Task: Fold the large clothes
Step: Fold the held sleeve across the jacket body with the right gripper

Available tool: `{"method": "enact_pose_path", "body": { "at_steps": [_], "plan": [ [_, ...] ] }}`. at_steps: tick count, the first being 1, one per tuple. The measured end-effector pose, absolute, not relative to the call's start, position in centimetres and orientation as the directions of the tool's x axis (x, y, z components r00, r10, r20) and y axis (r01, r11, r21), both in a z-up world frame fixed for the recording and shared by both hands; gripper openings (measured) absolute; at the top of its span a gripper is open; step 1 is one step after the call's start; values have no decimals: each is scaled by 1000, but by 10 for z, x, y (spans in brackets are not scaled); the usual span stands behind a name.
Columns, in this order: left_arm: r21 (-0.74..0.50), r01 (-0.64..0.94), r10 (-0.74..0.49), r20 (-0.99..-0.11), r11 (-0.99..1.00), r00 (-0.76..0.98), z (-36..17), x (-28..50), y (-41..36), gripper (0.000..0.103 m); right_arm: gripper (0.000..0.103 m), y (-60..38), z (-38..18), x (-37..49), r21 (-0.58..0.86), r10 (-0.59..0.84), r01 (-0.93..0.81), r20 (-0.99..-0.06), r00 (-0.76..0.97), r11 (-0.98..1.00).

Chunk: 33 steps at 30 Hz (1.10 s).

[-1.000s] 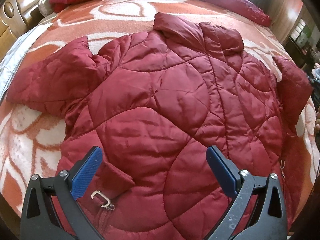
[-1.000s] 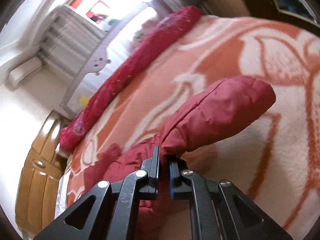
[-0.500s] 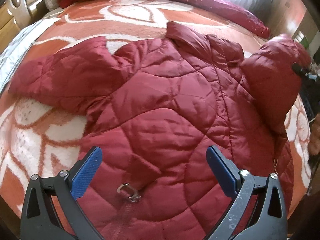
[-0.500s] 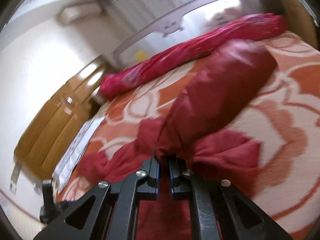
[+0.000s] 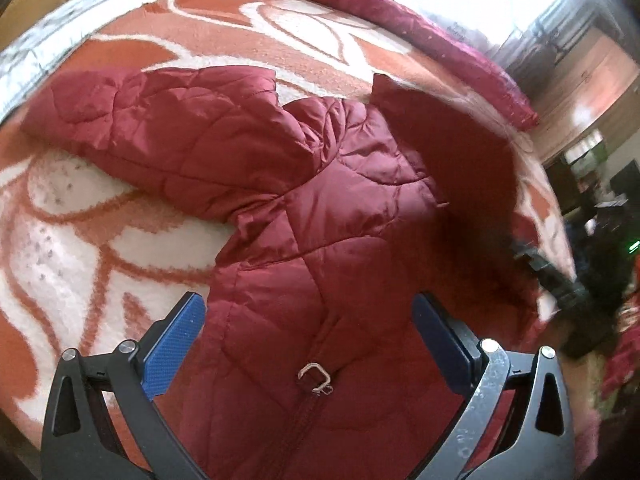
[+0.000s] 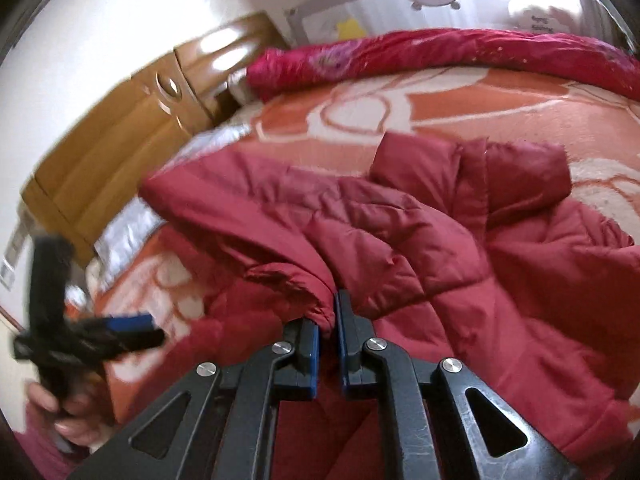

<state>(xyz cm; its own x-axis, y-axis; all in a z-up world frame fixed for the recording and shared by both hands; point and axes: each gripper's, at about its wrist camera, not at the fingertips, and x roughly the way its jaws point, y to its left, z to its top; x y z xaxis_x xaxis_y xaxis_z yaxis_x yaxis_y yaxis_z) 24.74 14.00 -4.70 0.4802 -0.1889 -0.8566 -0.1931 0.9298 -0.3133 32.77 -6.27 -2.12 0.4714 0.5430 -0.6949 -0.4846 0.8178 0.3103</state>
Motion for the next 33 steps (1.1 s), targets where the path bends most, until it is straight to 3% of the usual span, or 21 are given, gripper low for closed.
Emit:
{"method": "enact_pose_path", "body": {
  "at_steps": [16,17,18,20,21,25,26,27,28,29,33],
  "plan": [
    [-603,-146,-511,-761,784,400,-76,309,134,103,17,-60,-57,314,201,431,-477,-786,443,856],
    [-590,-143,-503,-772,795,388,-80,315,131,95,18,-63,-57,312,211,436,-472,-786,439,856],
    [-574,-139,-494,-785,807,373,-83,319,128,75,18,-65,-57,310,223,441,-467,-785,435,856],
    [-560,-112,-502,-801,821,326,-93,327,118,49,18,-71,-57,307,239,450,-459,-781,432,856],
    [-559,-99,-506,-802,823,318,-95,329,114,42,19,-74,-57,304,243,450,-454,-781,432,857],
    [-492,-20,-456,-821,870,342,-85,326,99,23,27,-86,-55,298,252,448,-437,-781,435,863],
    [-478,-5,-445,-821,878,357,-80,325,98,18,39,-89,-54,296,255,448,-433,-781,436,865],
    [-469,8,-437,-818,883,375,-74,324,98,15,58,-91,-53,295,259,452,-431,-777,438,864],
    [-462,15,-431,-816,887,384,-70,324,100,14,66,-96,-48,290,254,452,-429,-765,458,867],
    [-446,24,-419,-818,895,394,-66,325,102,13,70,-100,-43,286,242,445,-428,-756,479,871],
    [-333,81,-333,-829,939,450,-43,328,99,12,70,-133,-25,279,292,466,-379,-705,535,878]
  ]
}}
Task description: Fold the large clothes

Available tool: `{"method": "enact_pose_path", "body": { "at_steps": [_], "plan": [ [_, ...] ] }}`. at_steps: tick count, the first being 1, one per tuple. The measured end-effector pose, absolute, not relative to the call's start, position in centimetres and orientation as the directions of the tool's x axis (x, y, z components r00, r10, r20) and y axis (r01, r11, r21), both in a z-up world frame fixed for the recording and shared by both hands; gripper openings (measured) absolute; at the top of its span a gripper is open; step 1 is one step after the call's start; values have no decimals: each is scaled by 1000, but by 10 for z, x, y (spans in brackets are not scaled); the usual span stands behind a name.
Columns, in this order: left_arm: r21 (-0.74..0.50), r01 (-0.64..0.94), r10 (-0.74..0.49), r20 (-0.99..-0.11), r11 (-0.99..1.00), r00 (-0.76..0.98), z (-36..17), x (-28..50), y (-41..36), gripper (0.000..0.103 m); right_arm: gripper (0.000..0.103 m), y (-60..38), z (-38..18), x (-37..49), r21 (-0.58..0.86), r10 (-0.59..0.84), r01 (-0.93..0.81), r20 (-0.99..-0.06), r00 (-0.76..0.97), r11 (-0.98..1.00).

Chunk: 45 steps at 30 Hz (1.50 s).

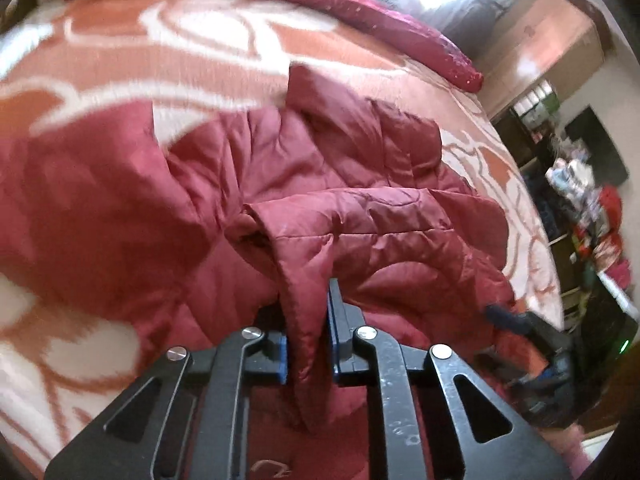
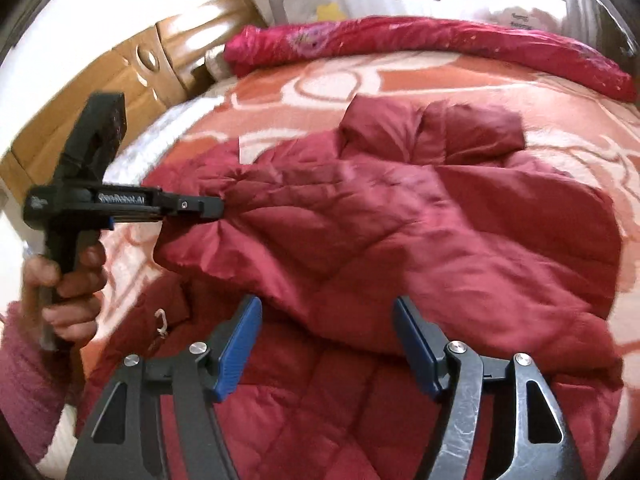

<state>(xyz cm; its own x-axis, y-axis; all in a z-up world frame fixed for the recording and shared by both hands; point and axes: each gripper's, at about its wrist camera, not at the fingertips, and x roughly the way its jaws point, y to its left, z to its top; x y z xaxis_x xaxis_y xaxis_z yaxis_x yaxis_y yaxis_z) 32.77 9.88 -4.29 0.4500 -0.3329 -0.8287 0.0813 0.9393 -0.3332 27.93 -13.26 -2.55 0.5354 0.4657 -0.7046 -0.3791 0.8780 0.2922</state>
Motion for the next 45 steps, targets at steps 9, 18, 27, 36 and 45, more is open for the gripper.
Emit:
{"method": "enact_pose_path", "body": {
  "at_steps": [9,18,27,36,45],
  "plan": [
    [43,129,-28,-861,991,508,-54,329,73,24,67,-224,-44,313,358,336,-86,-727,599,930],
    [-154,-4,-124,-813,988,569,-32,298,114,32,68,-229,-78,325,345,308,-44,-763,569,937],
    [-206,86,-223,-863,975,453,-71,326,68,32,94,-226,-82,324,347,309,-37,-775,551,937],
    [-273,50,-268,-861,961,433,-99,329,90,30,103,-217,-90,323,312,303,-81,-773,558,947],
    [-333,23,-307,-836,943,455,-96,318,103,29,103,-209,-94,327,248,248,-78,-787,565,966]
  ]
}}
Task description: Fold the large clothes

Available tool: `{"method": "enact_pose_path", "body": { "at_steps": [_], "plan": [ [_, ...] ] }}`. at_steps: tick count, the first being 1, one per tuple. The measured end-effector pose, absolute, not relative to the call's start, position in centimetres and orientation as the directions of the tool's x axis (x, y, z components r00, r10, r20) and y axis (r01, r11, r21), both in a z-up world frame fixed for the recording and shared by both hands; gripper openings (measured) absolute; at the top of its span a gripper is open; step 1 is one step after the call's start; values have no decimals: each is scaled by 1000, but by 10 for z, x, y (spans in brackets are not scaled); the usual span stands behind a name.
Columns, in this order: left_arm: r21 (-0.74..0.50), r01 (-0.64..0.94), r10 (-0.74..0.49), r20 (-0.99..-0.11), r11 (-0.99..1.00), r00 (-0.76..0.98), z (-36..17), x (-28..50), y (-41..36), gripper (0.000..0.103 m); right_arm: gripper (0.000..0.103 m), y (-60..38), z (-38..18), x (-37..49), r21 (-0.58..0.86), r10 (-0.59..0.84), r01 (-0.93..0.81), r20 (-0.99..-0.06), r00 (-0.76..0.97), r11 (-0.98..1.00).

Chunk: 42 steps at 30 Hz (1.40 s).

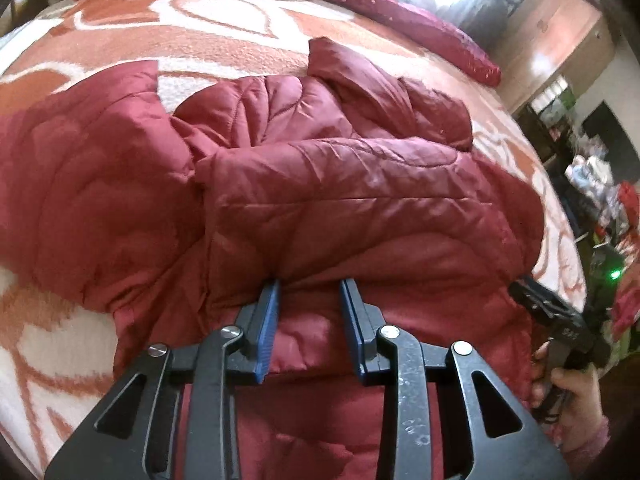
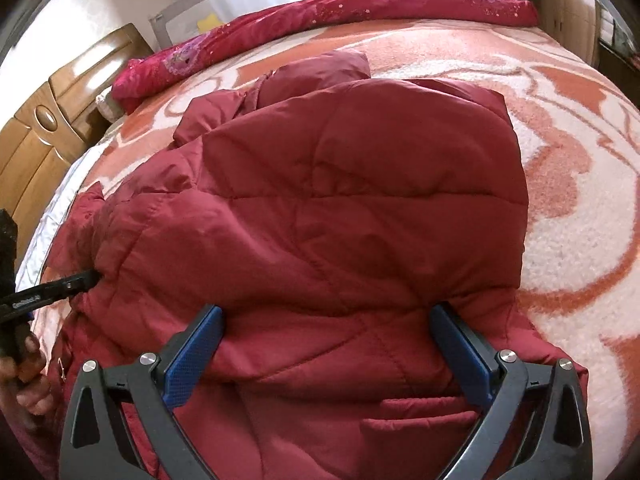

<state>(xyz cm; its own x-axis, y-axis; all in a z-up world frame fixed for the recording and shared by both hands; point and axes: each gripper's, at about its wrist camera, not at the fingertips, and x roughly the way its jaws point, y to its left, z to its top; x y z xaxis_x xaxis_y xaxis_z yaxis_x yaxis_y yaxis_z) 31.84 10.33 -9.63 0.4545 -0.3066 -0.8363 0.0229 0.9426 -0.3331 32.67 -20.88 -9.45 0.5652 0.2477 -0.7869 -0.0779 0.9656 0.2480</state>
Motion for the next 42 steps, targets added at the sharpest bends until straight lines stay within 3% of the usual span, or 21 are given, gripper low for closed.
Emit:
{"method": "enact_pose_path", "body": {
  "at_steps": [5,11,13,15,17,30,42],
  "plan": [
    [-331,-27,-276,-828,943,487,-82,302,122,30,103,-201,-90,329,194,209,-84,-820,533,977],
    [-362,-122,-245,-806,924,539,-69,281,167,34,103,-206,-73,326,227,227,-66,-820,526,972],
    [-376,-161,-235,-804,913,546,-69,276,187,38,103,-207,-58,316,257,248,-67,-781,573,964],
    [-386,-205,-221,-806,899,550,-71,272,205,53,103,-203,-43,306,252,248,-80,-754,609,964],
    [-403,-249,-210,-803,881,557,-74,267,224,60,103,-196,-28,297,245,255,-104,-738,625,964],
    [-510,-470,-187,-795,720,577,-104,258,326,60,102,-176,-27,263,455,482,-196,-685,546,868],
    [-546,-575,-147,-790,609,595,-133,273,394,60,101,-152,-16,232,391,489,-293,-696,526,872]
  ]
}}
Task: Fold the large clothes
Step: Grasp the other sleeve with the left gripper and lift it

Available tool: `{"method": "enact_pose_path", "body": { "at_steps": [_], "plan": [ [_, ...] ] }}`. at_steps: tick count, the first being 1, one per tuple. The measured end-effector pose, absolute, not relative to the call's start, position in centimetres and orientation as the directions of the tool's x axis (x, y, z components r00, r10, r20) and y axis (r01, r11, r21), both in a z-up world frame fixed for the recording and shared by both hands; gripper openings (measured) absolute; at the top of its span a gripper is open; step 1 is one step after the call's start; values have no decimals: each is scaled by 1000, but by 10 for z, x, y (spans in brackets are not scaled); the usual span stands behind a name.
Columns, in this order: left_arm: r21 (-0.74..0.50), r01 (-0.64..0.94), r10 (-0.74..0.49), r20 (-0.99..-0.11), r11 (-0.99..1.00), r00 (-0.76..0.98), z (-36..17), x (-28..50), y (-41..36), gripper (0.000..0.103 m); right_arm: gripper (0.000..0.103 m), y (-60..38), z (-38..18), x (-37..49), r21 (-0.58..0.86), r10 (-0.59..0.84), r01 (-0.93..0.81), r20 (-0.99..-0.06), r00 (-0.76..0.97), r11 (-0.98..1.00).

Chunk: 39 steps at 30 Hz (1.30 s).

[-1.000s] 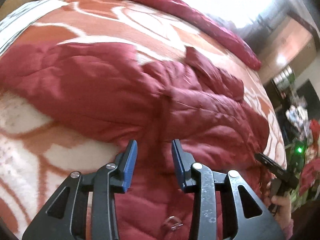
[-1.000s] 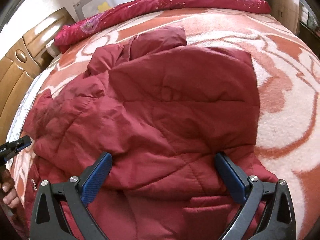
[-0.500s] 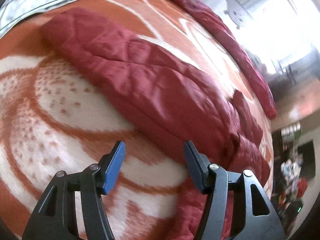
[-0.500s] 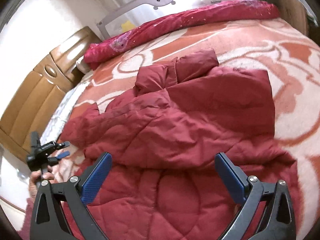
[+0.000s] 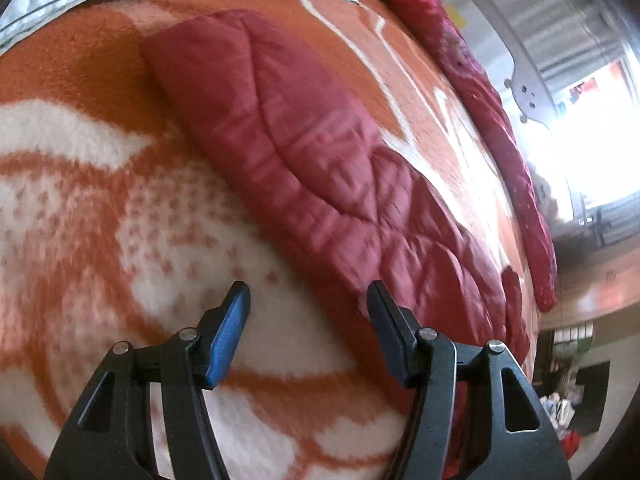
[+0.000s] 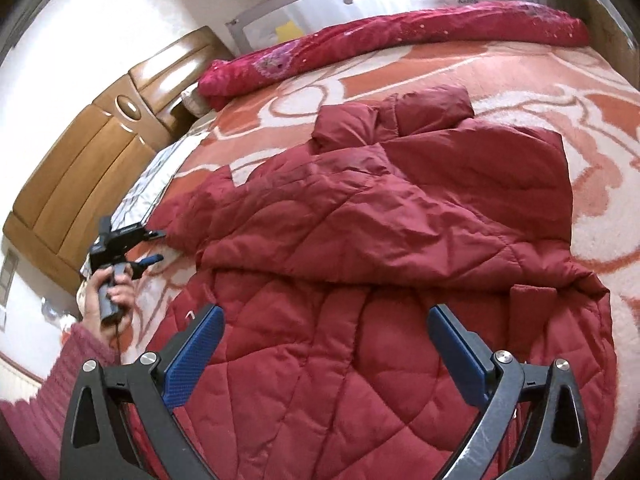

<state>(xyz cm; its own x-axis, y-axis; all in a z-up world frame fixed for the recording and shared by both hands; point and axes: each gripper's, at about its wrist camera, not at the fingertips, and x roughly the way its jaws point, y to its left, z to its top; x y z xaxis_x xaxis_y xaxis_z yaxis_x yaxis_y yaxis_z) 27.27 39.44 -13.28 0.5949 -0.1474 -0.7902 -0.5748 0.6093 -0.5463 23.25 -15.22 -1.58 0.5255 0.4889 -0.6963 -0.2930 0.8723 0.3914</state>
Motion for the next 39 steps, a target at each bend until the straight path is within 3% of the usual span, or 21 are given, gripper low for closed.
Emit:
{"method": "enact_pose_path", "body": {
  "at_steps": [13,15,17,20,29,39],
  "plan": [
    [-584,-611,-96,-760,534,643,-141,295,432,59,101,-145,-15,222,351,468,-311,-703,536,883],
    [-555,-623,-66,-773,551,631,-140,298,432,29,99,-148,-17,223,357,467,-303,-705,533,884],
    [-582,-607,-95,-759,541,644,-139,298,434,17,99,-150,-19,222,359,466,-297,-706,533,884],
    [-598,-577,-92,-734,556,673,-127,297,427,10,99,-154,-22,223,346,451,-291,-710,540,892],
    [-605,-384,-130,-634,697,762,-63,284,368,8,93,-171,-42,245,317,387,-223,-750,536,922],
    [-526,-128,-243,-578,841,779,-11,291,255,7,93,-192,-43,259,343,382,-177,-750,541,923]
  ]
}}
